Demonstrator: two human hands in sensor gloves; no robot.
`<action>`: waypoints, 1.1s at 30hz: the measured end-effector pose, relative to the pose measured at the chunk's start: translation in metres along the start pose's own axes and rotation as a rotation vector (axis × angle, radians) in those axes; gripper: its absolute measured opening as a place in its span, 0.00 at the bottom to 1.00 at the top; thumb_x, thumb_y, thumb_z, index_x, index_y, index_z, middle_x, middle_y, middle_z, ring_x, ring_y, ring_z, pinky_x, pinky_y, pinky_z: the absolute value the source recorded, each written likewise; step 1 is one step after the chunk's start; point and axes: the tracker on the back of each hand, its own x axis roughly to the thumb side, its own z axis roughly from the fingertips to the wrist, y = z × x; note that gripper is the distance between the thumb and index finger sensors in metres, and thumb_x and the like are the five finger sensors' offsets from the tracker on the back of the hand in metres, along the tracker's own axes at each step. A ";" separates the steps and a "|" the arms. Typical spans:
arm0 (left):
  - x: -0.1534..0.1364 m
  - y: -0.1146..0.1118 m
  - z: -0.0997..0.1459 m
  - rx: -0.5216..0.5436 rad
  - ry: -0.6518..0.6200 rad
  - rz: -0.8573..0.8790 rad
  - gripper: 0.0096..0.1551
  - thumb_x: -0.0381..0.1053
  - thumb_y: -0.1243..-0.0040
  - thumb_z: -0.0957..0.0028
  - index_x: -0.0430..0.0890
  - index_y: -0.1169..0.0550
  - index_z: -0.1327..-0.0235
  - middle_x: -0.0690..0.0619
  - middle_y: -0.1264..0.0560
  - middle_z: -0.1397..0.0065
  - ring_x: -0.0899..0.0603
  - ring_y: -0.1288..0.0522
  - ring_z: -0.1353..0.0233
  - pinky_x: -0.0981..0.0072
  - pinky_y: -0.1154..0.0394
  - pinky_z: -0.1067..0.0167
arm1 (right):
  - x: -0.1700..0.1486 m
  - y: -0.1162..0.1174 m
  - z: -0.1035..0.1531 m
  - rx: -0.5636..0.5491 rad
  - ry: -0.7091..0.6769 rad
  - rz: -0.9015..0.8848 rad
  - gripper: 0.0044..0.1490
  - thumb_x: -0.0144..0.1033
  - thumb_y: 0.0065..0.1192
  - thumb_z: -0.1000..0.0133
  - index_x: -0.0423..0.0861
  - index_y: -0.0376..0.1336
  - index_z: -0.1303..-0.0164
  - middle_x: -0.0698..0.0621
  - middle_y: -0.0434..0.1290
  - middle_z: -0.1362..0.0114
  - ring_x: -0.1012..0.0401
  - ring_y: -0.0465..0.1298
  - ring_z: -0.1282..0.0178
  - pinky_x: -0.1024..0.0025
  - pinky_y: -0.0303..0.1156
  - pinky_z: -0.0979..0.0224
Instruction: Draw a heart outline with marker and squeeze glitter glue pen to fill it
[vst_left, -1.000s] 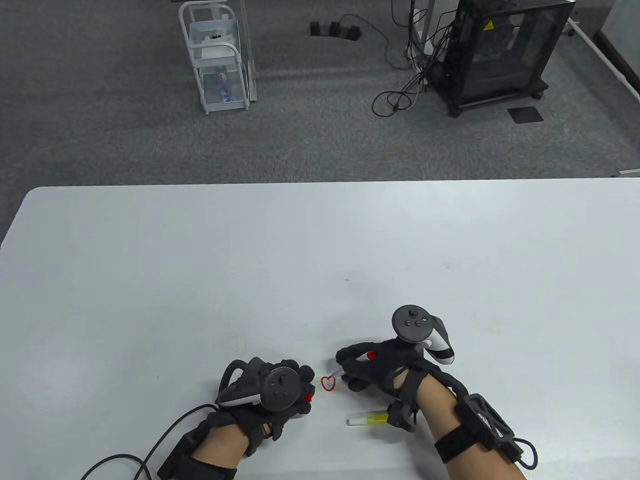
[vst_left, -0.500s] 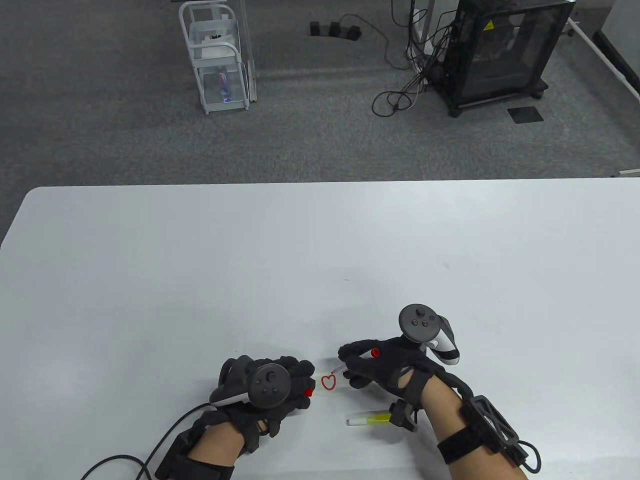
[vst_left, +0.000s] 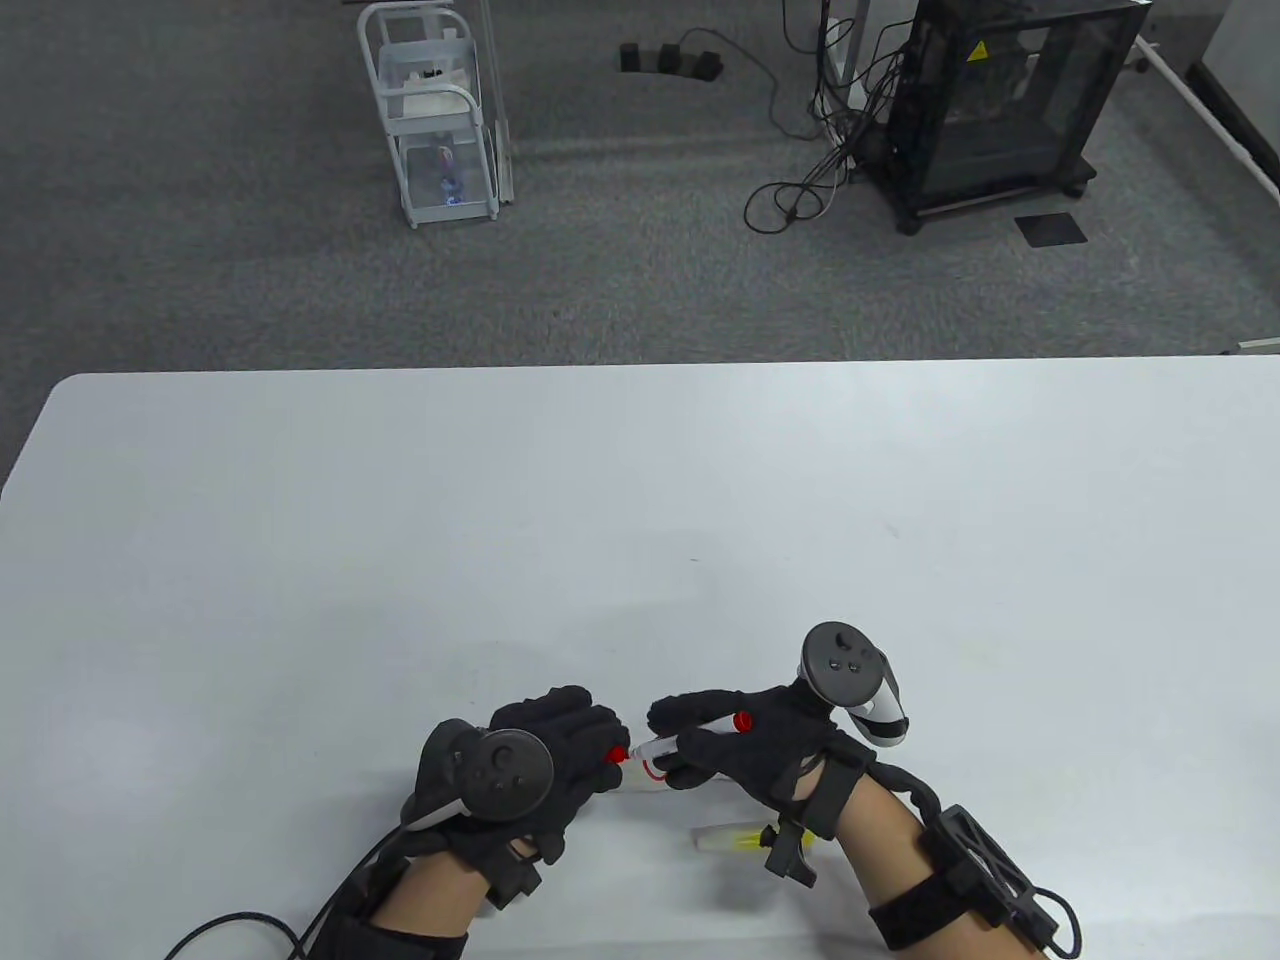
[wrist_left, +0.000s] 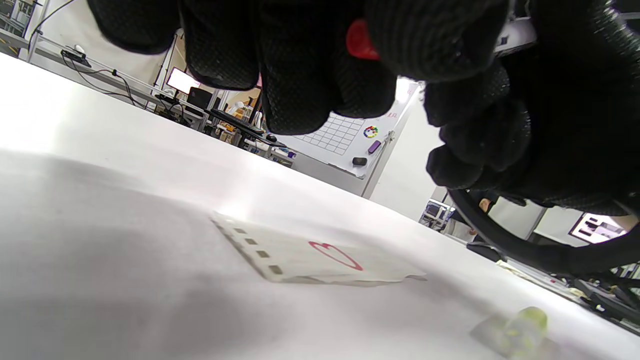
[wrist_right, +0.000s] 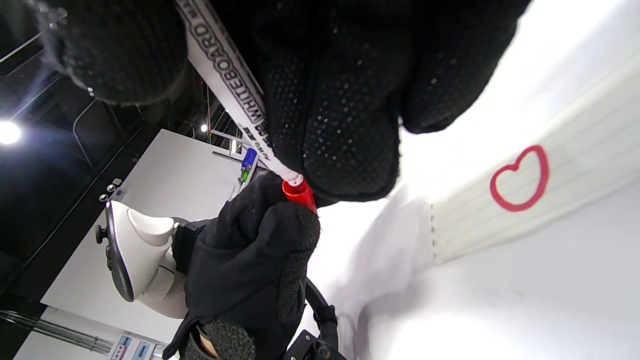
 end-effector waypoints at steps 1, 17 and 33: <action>0.001 -0.001 0.000 -0.003 -0.005 0.006 0.27 0.61 0.43 0.48 0.52 0.22 0.39 0.50 0.19 0.29 0.36 0.31 0.22 0.38 0.35 0.31 | 0.000 0.001 0.000 -0.002 0.000 0.002 0.41 0.56 0.63 0.47 0.41 0.66 0.32 0.38 0.81 0.38 0.52 0.87 0.47 0.51 0.76 0.37; 0.016 0.005 0.003 0.077 -0.009 0.090 0.27 0.59 0.44 0.52 0.46 0.17 0.47 0.52 0.11 0.61 0.44 0.17 0.45 0.40 0.29 0.38 | -0.002 0.010 -0.006 -0.011 -0.057 -0.129 0.35 0.52 0.66 0.46 0.39 0.69 0.37 0.36 0.84 0.46 0.53 0.89 0.52 0.51 0.77 0.37; 0.011 0.010 0.004 0.121 0.027 0.010 0.27 0.59 0.42 0.50 0.45 0.18 0.46 0.51 0.11 0.57 0.42 0.18 0.42 0.39 0.31 0.37 | 0.003 -0.001 0.001 -0.140 -0.012 -0.003 0.48 0.57 0.66 0.48 0.35 0.61 0.29 0.38 0.78 0.37 0.48 0.83 0.45 0.43 0.70 0.35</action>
